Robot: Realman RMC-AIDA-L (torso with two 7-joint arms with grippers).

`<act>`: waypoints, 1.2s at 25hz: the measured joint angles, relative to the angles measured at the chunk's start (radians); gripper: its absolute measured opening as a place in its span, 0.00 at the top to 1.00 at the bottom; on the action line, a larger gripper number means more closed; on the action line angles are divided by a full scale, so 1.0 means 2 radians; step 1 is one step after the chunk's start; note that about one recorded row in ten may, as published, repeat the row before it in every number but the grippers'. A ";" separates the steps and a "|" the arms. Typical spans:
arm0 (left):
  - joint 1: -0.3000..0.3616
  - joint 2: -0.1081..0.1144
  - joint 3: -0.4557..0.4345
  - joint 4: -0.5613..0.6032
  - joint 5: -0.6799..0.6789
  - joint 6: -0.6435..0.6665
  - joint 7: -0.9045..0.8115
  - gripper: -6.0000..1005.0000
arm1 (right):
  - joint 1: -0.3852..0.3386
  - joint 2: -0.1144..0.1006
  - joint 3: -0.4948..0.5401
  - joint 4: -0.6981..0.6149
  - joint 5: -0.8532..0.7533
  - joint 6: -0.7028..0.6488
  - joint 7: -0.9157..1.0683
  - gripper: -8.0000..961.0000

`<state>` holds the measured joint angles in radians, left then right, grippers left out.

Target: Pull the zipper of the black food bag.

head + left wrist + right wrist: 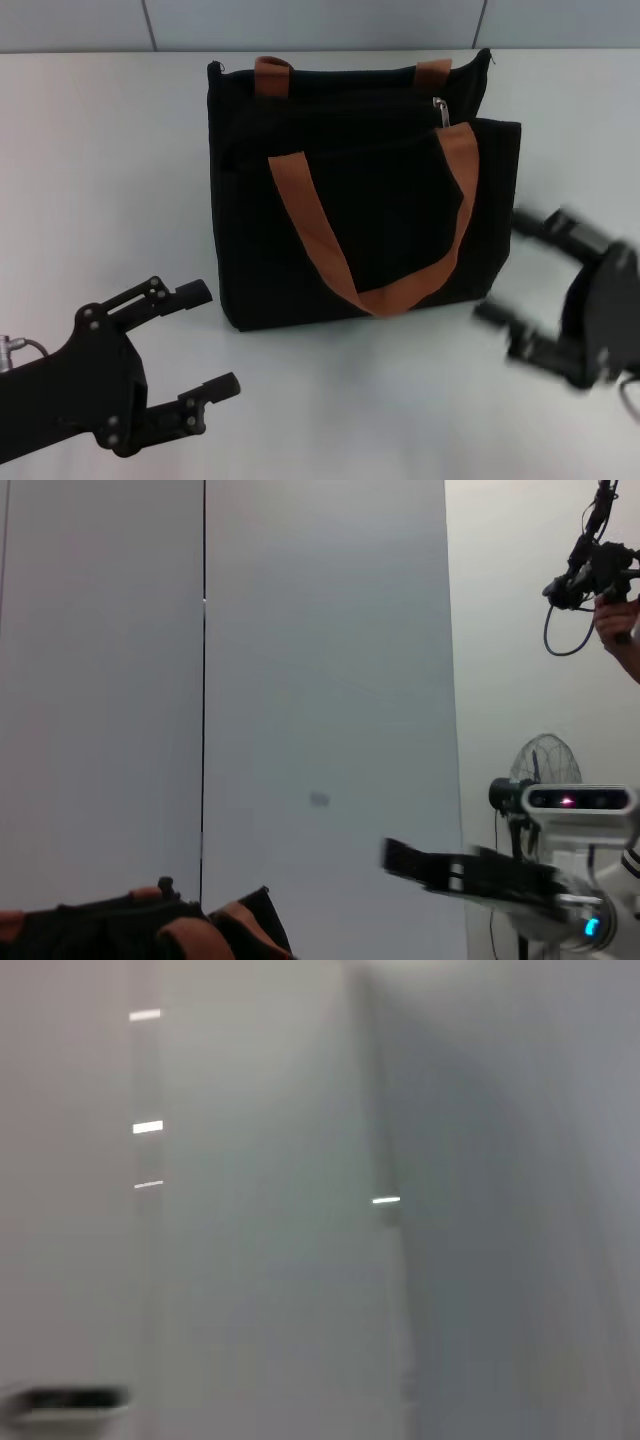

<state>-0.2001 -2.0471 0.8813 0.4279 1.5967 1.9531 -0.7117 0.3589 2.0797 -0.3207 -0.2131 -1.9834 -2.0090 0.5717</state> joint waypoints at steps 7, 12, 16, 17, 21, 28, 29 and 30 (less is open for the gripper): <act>-0.018 -0.007 0.002 -0.006 0.026 -0.022 0.000 0.21 | 0.013 0.002 -0.120 0.010 -0.002 0.050 -0.036 0.22; -0.035 -0.011 0.002 -0.009 0.077 -0.039 -0.002 0.21 | 0.013 0.003 -0.132 0.016 -0.003 0.057 -0.038 0.22; -0.041 -0.011 0.003 -0.014 0.094 -0.048 -0.003 0.21 | 0.011 0.002 -0.130 0.016 -0.006 0.066 -0.024 0.22; -0.041 -0.011 0.003 -0.015 0.096 -0.051 -0.002 0.21 | 0.011 0.002 -0.130 0.016 -0.006 0.066 -0.024 0.22; -0.040 -0.011 0.003 -0.019 0.097 -0.057 -0.001 0.21 | 0.012 0.003 -0.131 0.024 -0.006 0.078 -0.023 0.22; -0.039 -0.011 0.003 -0.021 0.097 -0.060 0.000 0.21 | 0.017 0.002 -0.128 0.030 -0.004 0.083 -0.015 0.22; -0.039 -0.011 0.003 -0.021 0.097 -0.060 0.000 0.21 | 0.017 0.002 -0.128 0.030 -0.004 0.083 -0.015 0.22; -0.039 -0.011 0.003 -0.021 0.097 -0.061 0.000 0.21 | 0.018 0.002 -0.128 0.030 -0.004 0.084 -0.010 0.22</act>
<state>-0.2772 -2.0693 0.8867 0.3851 1.7915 1.8321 -0.7113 0.3942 2.0833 -0.5762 -0.1532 -1.9915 -1.8406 0.5526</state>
